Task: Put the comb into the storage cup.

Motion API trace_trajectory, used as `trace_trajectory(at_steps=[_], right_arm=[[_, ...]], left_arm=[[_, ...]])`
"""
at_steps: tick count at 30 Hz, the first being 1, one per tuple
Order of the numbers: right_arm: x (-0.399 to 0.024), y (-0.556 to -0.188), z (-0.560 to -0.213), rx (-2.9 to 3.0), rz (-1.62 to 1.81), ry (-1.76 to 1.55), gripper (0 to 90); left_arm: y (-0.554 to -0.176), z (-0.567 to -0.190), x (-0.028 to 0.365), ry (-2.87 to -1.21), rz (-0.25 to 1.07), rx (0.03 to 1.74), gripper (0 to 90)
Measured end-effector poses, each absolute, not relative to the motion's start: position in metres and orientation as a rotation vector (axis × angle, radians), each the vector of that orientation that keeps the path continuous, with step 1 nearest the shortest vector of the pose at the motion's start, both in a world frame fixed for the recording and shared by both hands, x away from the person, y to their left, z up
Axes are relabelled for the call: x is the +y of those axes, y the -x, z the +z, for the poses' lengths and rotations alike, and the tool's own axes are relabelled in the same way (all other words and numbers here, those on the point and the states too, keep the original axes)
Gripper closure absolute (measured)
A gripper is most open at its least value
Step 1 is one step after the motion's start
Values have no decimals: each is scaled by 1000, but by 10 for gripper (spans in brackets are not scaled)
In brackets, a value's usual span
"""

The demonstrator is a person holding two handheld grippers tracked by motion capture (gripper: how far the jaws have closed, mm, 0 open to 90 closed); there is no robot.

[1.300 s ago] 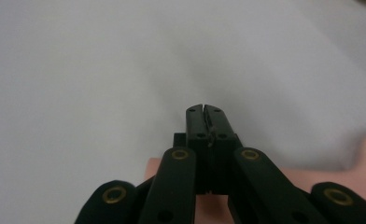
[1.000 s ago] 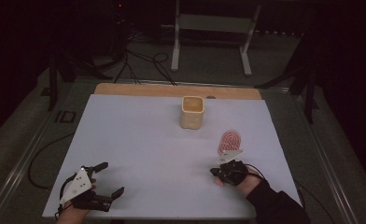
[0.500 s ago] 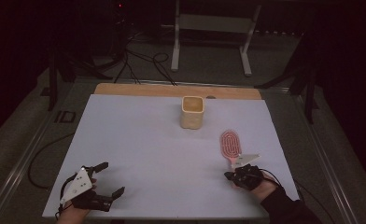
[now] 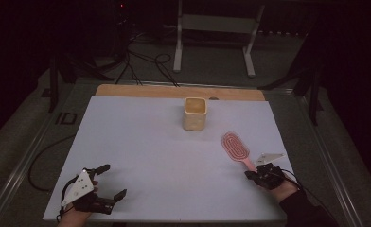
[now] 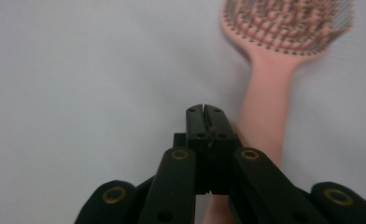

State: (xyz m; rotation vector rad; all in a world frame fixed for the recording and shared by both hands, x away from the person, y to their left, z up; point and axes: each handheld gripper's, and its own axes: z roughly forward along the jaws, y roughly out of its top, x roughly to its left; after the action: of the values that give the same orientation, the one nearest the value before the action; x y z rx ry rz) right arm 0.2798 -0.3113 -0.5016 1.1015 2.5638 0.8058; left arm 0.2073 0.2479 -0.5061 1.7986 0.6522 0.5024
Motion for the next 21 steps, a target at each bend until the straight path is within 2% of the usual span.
trace_trajectory(at_steps=[21], right_arm=[[-328,-292,-494,2518,772,-1117,900]], left_arm=[[-208,-506,248,-1799,502,653,0]])
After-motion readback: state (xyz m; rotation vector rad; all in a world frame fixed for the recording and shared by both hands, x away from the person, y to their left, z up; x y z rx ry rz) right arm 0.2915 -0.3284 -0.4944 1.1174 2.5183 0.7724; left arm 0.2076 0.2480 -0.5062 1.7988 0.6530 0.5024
